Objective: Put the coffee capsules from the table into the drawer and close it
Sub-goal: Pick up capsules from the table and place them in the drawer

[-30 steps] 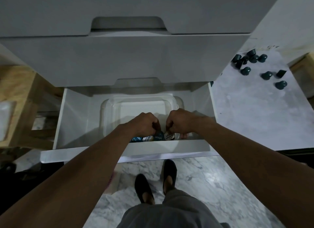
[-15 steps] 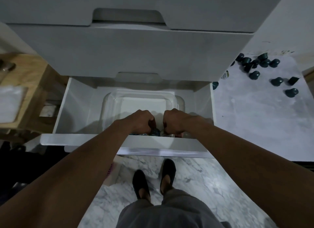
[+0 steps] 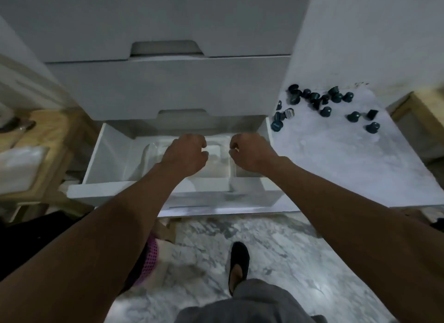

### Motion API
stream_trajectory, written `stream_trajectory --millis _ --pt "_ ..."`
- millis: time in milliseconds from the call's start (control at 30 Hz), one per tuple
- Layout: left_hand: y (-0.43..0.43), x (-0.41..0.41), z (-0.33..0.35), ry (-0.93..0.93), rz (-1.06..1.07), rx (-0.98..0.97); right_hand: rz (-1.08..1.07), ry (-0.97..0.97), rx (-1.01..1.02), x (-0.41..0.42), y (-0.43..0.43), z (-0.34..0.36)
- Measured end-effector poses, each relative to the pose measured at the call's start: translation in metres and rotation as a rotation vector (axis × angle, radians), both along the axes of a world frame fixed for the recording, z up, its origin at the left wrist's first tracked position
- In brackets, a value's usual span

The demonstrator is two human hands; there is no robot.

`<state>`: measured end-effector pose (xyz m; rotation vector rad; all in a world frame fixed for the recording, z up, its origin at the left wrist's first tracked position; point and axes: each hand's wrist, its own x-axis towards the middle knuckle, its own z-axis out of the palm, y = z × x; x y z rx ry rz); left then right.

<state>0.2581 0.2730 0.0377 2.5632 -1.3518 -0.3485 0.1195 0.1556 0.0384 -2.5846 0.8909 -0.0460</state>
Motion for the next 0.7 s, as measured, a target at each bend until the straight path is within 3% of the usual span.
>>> stream_trajectory --millis 167,300,700 --pt "0.007 -0.054 0.039 -0.173 -0.148 -0.192 -0.222 -0.111 -0.133 -0.065 0.019 0.025" --pt "0.004 -0.103 0.053 -0.192 -0.226 -0.3 -0.286 -0.062 -0.184 -0.129 0.028 0.035" --pt "-0.099 -0.239 0.062 -0.197 -0.387 -0.329 -0.484 -0.119 -0.184 -0.27 -0.043 0.047"
